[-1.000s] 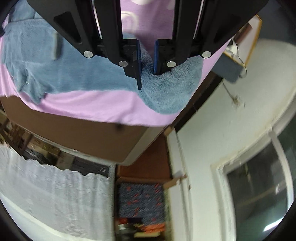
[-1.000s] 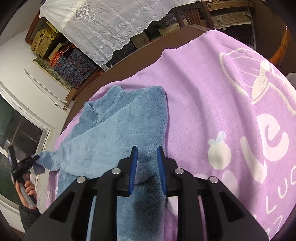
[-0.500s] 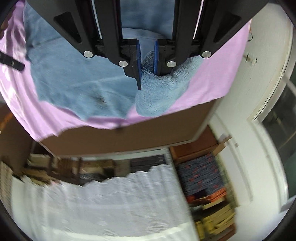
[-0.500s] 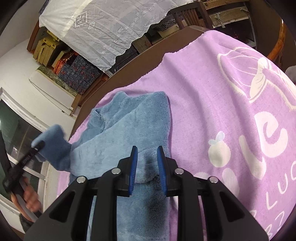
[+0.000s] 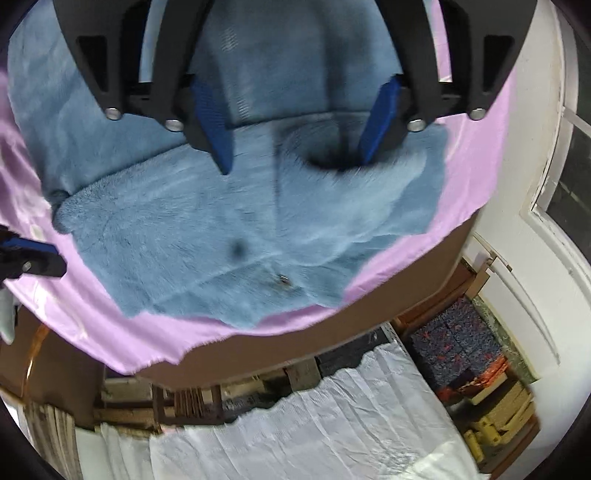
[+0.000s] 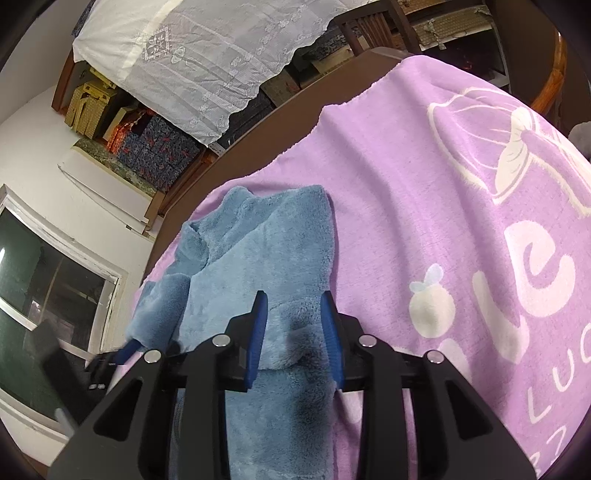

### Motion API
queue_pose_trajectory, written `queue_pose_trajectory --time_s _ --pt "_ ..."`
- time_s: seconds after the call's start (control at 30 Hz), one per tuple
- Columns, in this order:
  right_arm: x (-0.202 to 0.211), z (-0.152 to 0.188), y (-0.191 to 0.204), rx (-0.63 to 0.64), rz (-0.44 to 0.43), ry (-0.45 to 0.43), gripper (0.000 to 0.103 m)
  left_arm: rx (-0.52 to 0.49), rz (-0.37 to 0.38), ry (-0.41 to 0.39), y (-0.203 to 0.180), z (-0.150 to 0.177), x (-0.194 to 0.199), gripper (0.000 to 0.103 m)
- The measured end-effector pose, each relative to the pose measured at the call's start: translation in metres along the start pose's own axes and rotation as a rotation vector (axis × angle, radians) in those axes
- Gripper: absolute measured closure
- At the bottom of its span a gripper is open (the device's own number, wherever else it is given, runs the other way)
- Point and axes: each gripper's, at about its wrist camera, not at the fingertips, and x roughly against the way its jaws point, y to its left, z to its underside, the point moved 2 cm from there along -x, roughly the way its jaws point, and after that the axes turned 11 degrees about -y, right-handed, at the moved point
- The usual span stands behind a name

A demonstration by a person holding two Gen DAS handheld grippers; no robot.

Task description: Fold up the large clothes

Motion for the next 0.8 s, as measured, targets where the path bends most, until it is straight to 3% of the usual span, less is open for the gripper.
queue_pose_trajectory --time_s 0.07,0.17,0.33,0.4,0.6,0.67,0.8 --pt "0.000 0.002 0.005 0.024 -0.002 -0.006 0.073 0.025 -0.033 -0.029 0.024 0.003 0.010 0.020" --pt "0.001 0.004 0.016 0.093 0.003 -0.027 0.073 0.087 -0.098 -0.041 0.069 0.005 0.016 0.018" --pt "0.007 0.014 0.044 0.261 0.010 -0.080 0.073 0.319 -0.162 0.031 0.155 0.015 -0.015 0.018" --pt "0.009 0.019 0.056 0.326 0.007 -0.108 0.073 0.353 -0.196 0.054 0.171 0.019 -0.032 0.018" --pt "0.000 0.048 0.128 0.501 -0.040 -0.064 0.073 0.272 -0.227 0.150 0.173 0.031 -0.079 0.018" --pt "-0.008 0.062 0.160 0.596 -0.055 -0.043 0.068 0.282 -0.220 0.174 0.175 0.044 -0.086 0.018" --pt "-0.028 0.092 0.220 0.813 -0.043 -0.033 0.058 0.271 -0.205 0.151 0.180 0.049 -0.087 0.017"
